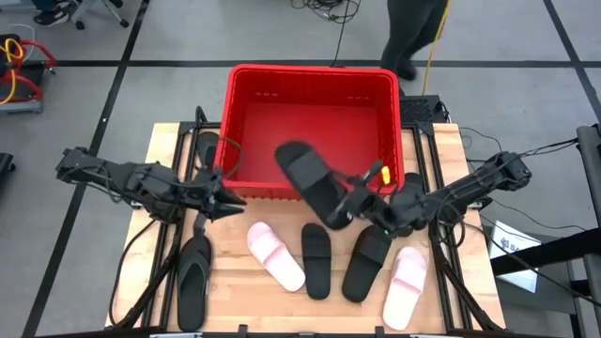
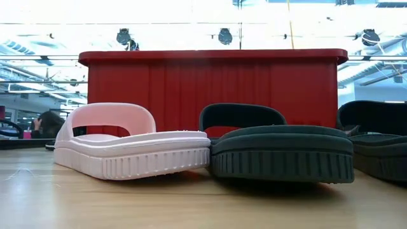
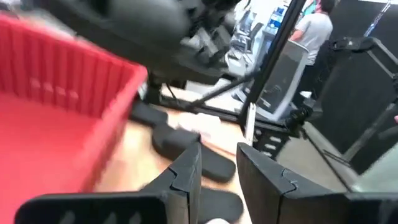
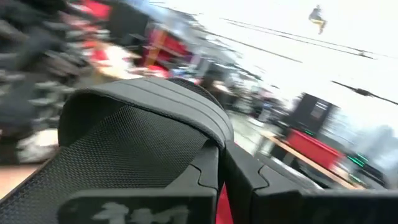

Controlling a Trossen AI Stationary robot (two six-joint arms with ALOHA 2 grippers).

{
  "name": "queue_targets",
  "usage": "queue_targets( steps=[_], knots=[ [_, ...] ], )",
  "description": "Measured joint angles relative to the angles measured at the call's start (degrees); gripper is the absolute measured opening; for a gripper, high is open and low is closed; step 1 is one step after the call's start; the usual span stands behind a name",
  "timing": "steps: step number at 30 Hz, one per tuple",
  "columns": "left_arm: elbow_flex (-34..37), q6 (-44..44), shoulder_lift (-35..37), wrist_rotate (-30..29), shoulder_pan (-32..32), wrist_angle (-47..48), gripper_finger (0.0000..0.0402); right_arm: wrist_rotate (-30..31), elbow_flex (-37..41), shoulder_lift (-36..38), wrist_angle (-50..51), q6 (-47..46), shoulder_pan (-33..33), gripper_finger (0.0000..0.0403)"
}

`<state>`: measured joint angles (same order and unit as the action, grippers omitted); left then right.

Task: Pick and place slides into bin
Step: Put the black slide into the red bin

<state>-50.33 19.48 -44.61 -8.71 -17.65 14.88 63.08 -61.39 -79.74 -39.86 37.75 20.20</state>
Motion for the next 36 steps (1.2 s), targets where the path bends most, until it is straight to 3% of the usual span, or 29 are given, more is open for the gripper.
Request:
queue_targets(
  steps=[8, 17, 21, 27, 31, 36],
  knots=[
    [-6.81, -10.69, -0.19, -0.97, 0.0, 3.05, 0.0097, 11.9, 0.0, 0.2, -3.78, -2.61, -12.28, 0.0],
    [-6.94, -16.61, -0.48, -4.52, 0.0, 3.68, 0.0097, 11.75, 0.0, -0.07, 7.5, -11.38, -25.42, 0.0],
    [-6.92, -17.87, -0.78, -6.47, 0.0, 3.94, 0.0097, 8.14, 0.0, -0.11, 15.92, -12.67, -30.63, 0.0],
    [-6.92, -18.32, -0.89, -11.92, 0.5, 4.39, 0.0097, -0.01, 0.83, -0.11, 31.26, -25.62, -38.41, 0.0],
    [-6.92, -18.33, -0.89, -15.3, 2.69, 4.75, 0.0097, -3.12, 5.66, -0.11, 31.28, -30.82, -42.46, 0.0],
    [-6.92, -18.26, -0.89, -15.36, 6.62, 5.05, 0.0097, -6.34, 11.68, -0.11, 30.7, -34.51, -45.46, 0.0]
  ],
)
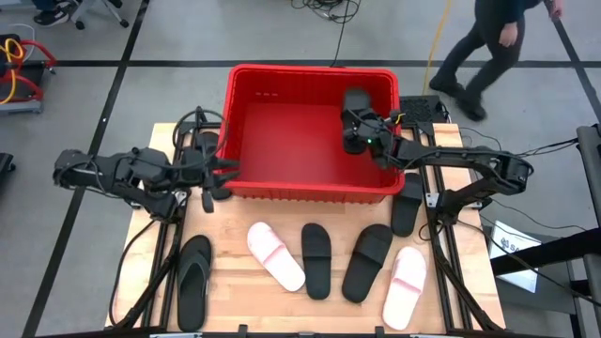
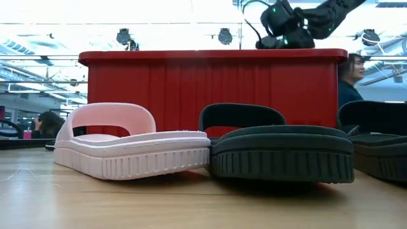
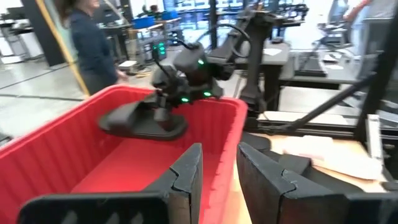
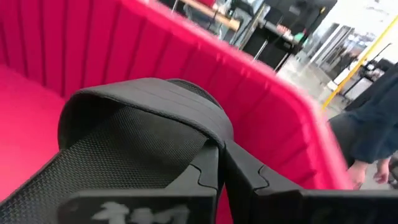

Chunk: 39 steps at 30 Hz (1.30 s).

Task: Pick and place slides into bin
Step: Put the black slide into the red bin

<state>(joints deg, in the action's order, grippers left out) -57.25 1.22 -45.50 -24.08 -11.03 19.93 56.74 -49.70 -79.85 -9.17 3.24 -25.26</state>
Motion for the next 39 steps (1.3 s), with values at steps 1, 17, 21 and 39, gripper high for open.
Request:
queue_targets(
  steps=[1, 17, 21, 39],
  knots=[
    [0.0, 0.16, 0.0, 0.0, 0.74, 0.15, 0.0097, -0.33, 0.85, 0.0, 0.01, -0.57, -0.33, 0.0],
    [0.0, 0.8, 0.0, 4.52, 8.66, 0.12, 0.0097, -3.88, 7.92, 0.21, -5.12, 8.34, -3.3, 0.0],
    [0.02, 0.78, 0.0, 5.15, 9.68, 0.12, 0.0097, -6.45, 8.07, 0.09, -6.76, 12.8, -3.34, 0.0],
    [0.02, 2.47, 0.0, 5.15, 11.33, 0.17, 0.0097, -21.79, -9.61, -0.31, 15.22, 6.53, -4.75, 0.0]
  ],
)
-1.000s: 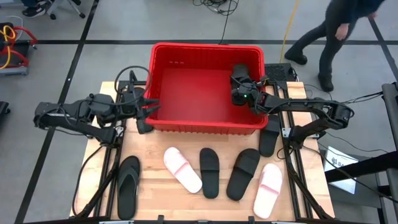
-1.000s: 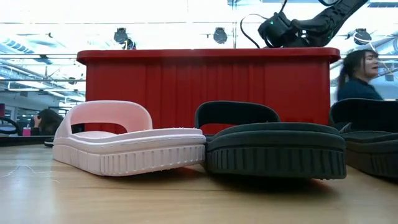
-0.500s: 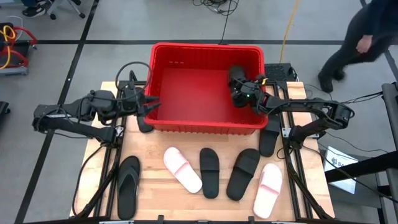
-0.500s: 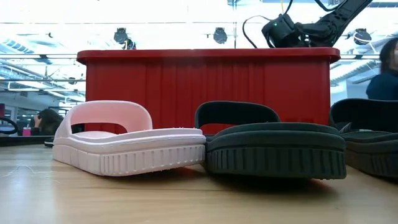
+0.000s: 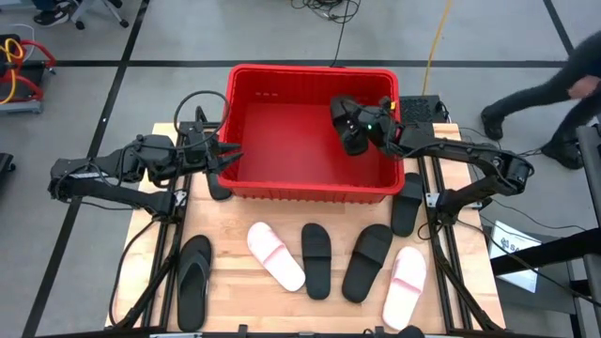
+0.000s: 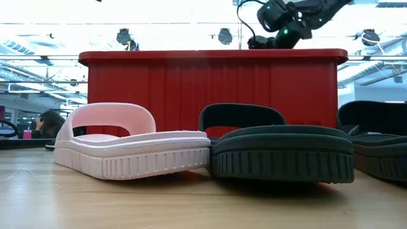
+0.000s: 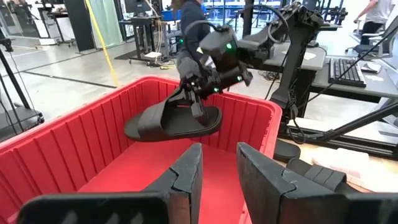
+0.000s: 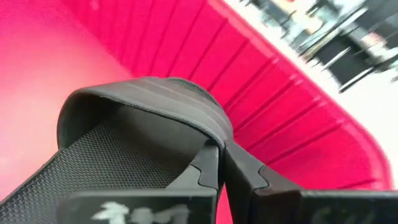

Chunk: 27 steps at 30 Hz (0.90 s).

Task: Pick and place slides into bin
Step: Put the black slide into the red bin

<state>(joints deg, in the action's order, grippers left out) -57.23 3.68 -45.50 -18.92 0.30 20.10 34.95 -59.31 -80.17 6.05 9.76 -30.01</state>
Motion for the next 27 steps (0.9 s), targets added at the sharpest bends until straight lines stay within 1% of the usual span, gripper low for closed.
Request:
queue_targets(
  steps=[2, 4, 10, 14, 19, 22, 27],
  knots=[
    [0.0, 0.09, 0.0, -0.01, 0.01, 0.0, 0.0097, -2.11, -2.58, -0.68, 5.27, -3.05, -0.92, 0.0],
    [0.0, 0.15, 0.0, 0.01, 0.02, 0.0, 0.0097, -2.3, -4.52, -1.5, 9.27, -4.66, -1.89, 0.0],
    [0.0, 0.28, 0.0, 0.89, -0.01, 0.0, 0.0097, -1.49, -5.31, -6.36, 9.51, -5.14, -4.32, 0.0],
    [0.0, 0.94, 0.0, 0.89, 0.01, -0.03, 0.0097, 3.38, -5.29, -9.35, 10.16, -6.06, -4.49, 0.0],
    [0.0, 1.38, 0.0, 0.88, 0.02, -0.09, 0.0097, 8.91, -5.29, -10.57, 10.78, -6.1, -4.54, 0.0],
    [0.0, 1.49, 0.0, 0.9, -0.01, -0.08, 0.0097, 8.52, -5.1, -10.7, 12.4, -6.12, -4.54, 0.0],
    [0.0, 1.57, 0.0, 0.9, 0.01, -0.06, 0.0097, 8.22, -3.08, -10.66, 12.39, -5.77, -4.54, 0.0]
  ],
)
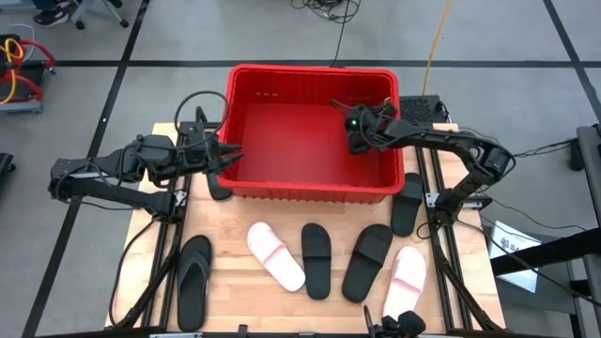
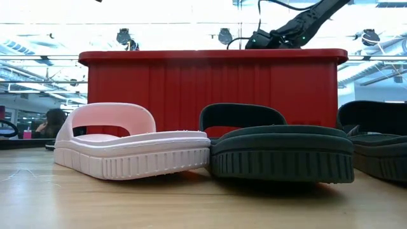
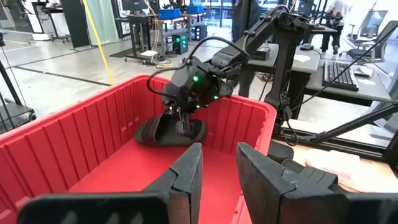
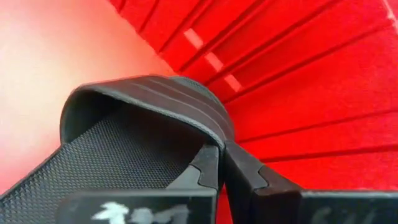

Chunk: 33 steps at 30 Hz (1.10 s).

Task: Pick and place slides into bin
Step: Put the black slide into the red bin

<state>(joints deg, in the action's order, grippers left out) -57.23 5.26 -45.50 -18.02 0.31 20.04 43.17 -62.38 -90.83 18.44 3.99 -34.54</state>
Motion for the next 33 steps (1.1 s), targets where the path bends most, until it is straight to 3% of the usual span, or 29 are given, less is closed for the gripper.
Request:
queue_targets(
  steps=[24, 33],
  knots=[
    [0.02, 1.34, 0.0, 0.1, -0.02, 1.19, 0.0097, -1.5, 3.58, 0.02, 0.04, 2.74, 0.57, 0.002],
    [0.02, 1.72, 0.0, 0.09, -0.02, 1.19, 0.0097, -1.76, 3.64, -0.02, 0.73, 5.98, 0.55, 0.006]
  ],
)
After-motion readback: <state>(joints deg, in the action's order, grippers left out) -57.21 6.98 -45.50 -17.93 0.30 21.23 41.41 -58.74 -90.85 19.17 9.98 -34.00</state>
